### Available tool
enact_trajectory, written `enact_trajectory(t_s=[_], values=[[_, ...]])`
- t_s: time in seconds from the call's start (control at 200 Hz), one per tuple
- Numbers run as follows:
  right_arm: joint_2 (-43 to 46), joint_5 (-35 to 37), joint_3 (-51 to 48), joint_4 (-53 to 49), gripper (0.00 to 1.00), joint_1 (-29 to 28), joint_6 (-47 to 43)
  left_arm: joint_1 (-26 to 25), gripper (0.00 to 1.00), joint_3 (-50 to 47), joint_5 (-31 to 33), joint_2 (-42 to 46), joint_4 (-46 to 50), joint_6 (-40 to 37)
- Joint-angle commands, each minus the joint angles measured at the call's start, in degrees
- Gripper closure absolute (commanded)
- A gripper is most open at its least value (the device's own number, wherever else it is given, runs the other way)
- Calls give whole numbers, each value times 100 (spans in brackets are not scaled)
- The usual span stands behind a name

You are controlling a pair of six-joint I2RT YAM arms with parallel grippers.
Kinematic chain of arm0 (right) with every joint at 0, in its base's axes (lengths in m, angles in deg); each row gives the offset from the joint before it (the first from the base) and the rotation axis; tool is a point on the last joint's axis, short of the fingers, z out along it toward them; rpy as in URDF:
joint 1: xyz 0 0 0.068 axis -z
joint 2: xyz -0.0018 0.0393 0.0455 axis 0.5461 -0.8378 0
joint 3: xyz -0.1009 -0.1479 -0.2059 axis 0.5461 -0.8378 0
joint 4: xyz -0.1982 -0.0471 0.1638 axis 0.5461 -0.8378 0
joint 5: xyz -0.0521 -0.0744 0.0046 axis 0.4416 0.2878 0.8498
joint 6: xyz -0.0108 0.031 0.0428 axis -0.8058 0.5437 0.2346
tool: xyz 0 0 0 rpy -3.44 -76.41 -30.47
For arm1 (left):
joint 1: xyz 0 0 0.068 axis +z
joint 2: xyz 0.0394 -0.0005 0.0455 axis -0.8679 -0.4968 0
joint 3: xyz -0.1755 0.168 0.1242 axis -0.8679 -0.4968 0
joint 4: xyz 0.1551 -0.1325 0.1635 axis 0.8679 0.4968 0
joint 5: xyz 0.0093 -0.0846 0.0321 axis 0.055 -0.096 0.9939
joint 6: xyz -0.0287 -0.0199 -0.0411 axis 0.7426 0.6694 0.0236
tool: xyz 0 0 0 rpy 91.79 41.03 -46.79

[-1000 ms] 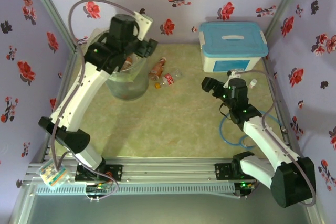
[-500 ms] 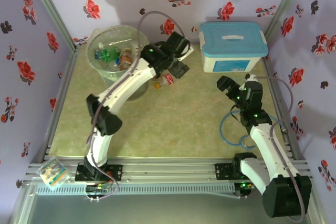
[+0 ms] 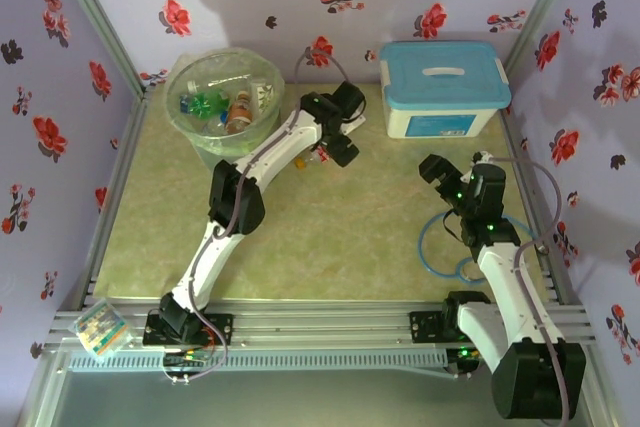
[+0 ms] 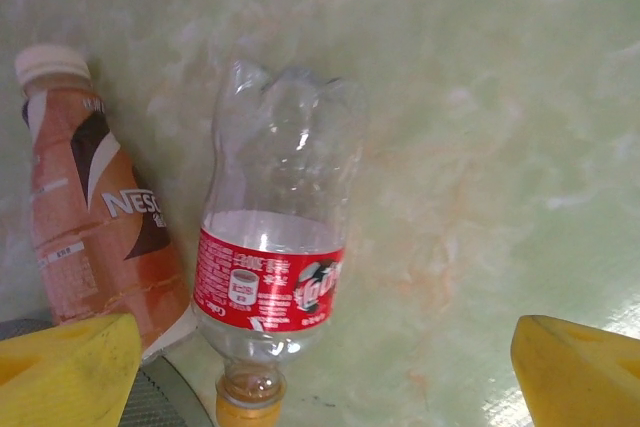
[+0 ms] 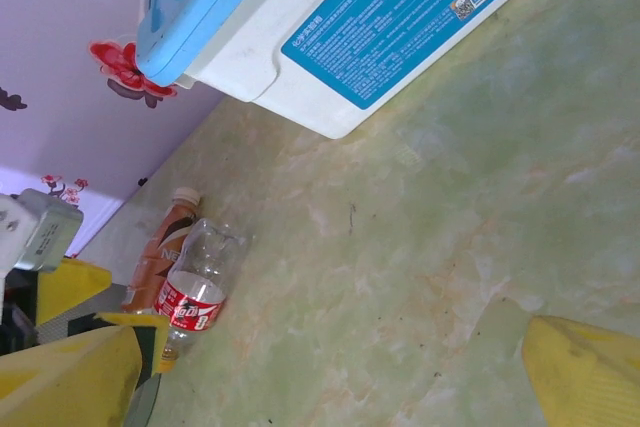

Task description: Put the plastic bottles in the bin

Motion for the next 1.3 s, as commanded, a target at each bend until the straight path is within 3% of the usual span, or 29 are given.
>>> enact_trajectory(t_s=[0.0,0.41,0.71,1.015,1.295], values=[[70,-122,-107,13,2,53,74,156,4,-163,-273,-113,-148,216],[55,-160,-106,34,2,63,96,376,9,-462,-458,-602,-503,209],[46,-159,-110,47,2,63,128,381,30,-593,-475,-647,-567,228],[-1,-140,-174,146,2,63,164,166,46,-583,-597,-60,-579,181],[-21,-94,-182,155,2,63,119,109,52,-400,-863,719,-412,318]])
